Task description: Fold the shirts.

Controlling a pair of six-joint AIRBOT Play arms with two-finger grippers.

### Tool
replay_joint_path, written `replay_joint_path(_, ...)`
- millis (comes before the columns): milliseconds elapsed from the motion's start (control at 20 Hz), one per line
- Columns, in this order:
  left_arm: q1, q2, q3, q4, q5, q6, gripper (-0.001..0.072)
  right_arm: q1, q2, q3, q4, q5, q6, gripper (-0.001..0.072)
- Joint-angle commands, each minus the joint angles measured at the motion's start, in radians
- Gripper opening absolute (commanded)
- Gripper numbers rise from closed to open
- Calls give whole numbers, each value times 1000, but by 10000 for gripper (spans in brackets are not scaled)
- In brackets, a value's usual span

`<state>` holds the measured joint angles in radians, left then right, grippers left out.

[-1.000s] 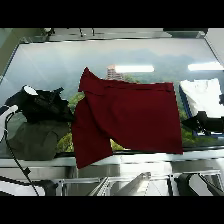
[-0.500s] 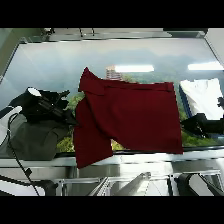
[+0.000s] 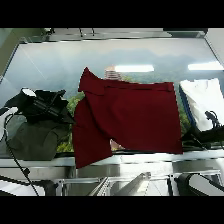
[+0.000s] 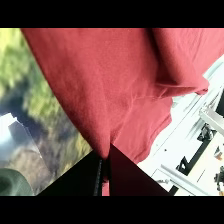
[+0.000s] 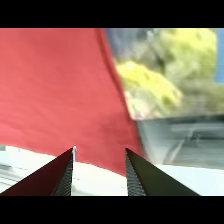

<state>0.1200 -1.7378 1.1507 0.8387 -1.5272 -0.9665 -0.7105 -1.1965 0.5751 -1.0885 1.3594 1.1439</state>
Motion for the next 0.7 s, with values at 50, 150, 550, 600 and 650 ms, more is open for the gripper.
replay_joint_path(50,3,1,0,-3,-4,6,25,2,-20,-64,-34,-71,-7,360)
replay_joint_path(150,3,1,0,-3,-13,5,26,2,-21,-79,-38,-79,-22,360)
replay_joint_path(550,3,1,0,-5,-19,5,26,2,-52,-87,36,-45,-79,327)
replay_joint_path(600,3,1,0,-5,-19,5,26,2,-52,-87,38,-39,-79,149)
replay_joint_path(650,3,1,0,-5,-19,6,26,2,-52,-87,38,-31,-79,87)
